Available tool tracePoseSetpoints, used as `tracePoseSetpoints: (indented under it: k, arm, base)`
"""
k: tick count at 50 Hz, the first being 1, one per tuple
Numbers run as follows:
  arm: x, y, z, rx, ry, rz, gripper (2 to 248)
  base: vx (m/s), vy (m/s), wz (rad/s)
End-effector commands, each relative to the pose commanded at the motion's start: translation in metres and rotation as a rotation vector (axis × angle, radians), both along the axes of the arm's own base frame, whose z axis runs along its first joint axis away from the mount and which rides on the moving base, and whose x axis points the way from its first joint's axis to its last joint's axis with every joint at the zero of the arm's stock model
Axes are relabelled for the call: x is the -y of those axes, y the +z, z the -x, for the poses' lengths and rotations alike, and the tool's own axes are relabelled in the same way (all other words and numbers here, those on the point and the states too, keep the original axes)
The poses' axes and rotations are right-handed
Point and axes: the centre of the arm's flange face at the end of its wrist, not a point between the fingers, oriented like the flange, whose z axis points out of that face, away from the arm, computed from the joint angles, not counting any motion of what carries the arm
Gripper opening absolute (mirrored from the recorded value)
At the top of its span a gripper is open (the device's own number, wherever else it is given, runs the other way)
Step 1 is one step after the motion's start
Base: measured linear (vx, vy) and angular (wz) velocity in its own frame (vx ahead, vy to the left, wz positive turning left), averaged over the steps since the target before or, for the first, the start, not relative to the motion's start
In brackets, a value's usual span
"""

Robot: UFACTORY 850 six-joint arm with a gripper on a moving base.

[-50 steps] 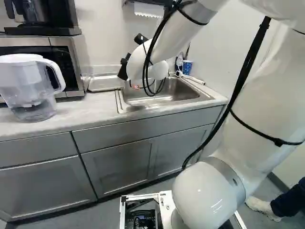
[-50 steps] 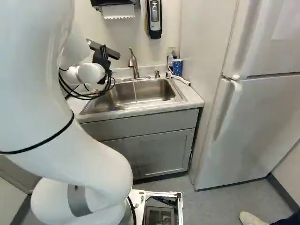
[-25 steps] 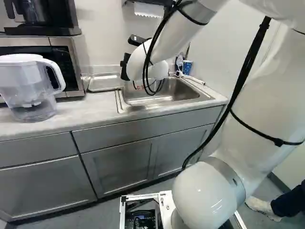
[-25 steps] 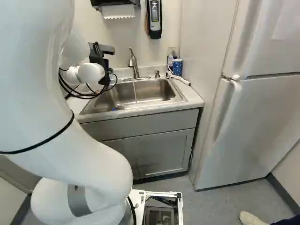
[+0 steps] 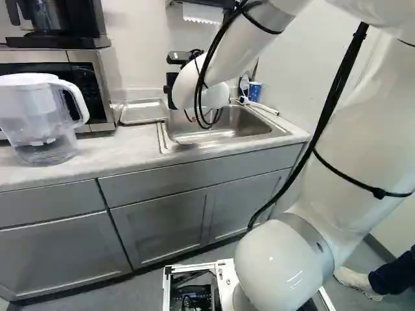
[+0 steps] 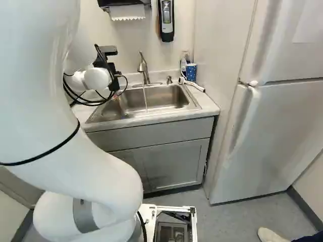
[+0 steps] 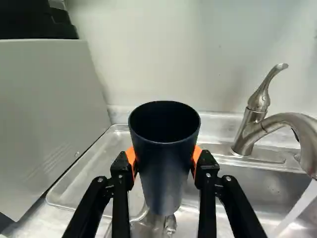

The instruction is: Rinse the cup and place it in the tray

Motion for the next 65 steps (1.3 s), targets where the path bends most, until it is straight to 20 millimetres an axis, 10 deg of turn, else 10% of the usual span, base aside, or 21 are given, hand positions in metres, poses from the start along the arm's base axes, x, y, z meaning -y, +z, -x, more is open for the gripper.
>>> tracePoseSetpoints:
  k: [65]
  arm:
    - [-0.086, -0.01, -0.053, 0.023, 0.113, -0.012, 124]
  base:
    - [0.0, 0.0, 0.0]
